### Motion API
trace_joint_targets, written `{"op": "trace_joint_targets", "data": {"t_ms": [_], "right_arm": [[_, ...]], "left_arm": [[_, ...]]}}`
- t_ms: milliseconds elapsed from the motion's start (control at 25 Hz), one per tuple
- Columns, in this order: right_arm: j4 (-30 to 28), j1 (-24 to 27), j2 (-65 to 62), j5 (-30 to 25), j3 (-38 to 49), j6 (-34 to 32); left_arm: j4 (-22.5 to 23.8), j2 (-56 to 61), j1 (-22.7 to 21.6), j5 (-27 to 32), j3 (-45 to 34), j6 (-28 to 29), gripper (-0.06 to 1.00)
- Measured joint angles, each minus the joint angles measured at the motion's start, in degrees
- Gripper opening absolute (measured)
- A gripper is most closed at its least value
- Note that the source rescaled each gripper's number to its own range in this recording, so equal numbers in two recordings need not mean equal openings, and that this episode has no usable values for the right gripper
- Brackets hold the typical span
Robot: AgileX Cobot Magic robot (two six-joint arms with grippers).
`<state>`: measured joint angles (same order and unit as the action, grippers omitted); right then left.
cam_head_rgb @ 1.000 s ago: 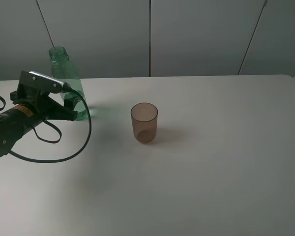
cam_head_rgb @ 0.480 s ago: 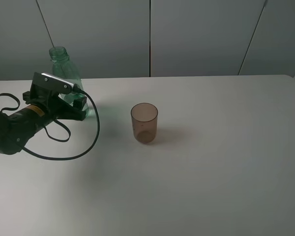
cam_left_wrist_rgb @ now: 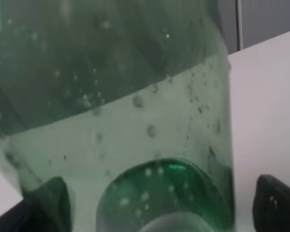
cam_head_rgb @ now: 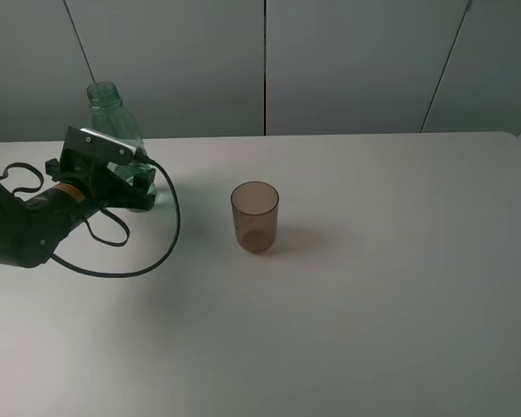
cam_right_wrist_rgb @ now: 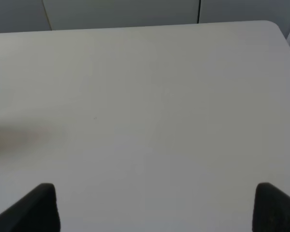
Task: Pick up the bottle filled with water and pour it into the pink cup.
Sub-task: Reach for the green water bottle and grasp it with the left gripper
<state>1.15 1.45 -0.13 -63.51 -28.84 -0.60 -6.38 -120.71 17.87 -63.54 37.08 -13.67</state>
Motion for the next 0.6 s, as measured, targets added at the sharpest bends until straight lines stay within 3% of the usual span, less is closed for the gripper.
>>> {"op": "trace_joint_targets", "data": {"t_ms": [600], "right_arm": [[0.0, 0.0, 0.0, 0.0, 0.0, 0.0]], "left_arm": [[-1.04, -1.06, 0.0, 0.52, 2.5, -2.06, 1.0]]}}
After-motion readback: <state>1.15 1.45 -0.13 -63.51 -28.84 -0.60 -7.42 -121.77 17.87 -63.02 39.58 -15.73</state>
